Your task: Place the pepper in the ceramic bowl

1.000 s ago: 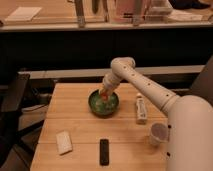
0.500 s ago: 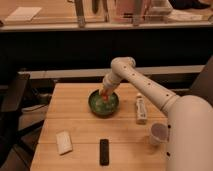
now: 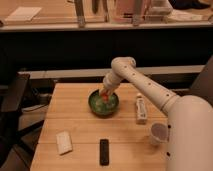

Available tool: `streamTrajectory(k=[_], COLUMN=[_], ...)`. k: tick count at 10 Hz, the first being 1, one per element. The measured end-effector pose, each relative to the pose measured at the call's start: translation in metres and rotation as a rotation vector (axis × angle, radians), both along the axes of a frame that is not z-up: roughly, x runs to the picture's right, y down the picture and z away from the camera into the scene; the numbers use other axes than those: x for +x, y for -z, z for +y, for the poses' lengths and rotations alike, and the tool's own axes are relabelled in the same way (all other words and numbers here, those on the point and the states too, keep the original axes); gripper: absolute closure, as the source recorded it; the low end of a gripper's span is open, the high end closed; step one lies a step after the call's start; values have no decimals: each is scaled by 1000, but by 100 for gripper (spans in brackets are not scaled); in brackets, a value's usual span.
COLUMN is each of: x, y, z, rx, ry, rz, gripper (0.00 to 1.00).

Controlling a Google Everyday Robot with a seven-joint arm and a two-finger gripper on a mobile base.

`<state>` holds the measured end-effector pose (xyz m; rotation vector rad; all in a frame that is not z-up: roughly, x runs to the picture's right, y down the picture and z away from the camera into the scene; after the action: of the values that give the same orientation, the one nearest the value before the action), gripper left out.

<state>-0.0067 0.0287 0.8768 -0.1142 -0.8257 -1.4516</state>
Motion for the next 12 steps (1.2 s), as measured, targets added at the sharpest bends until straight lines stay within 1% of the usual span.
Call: streamTrajectory(k=[1,2,3,4,5,6,7,8,9,12], x=[0,0,0,0,0,-3,-1,0,1,0], y=[0,0,0,0,0,0,-1,-1,-2,-3], z=[1,1,1,2,3,3,3,3,3,3], rx=[-2,1,5,20,28,39,47,48,48,34], ry=[2,5,13,37,49,57,52,49,47,31], rz=[-2,-3,-4,5,8,9,18,23,27,33], gripper=[86,80,73,58,52,42,28,22,20,21])
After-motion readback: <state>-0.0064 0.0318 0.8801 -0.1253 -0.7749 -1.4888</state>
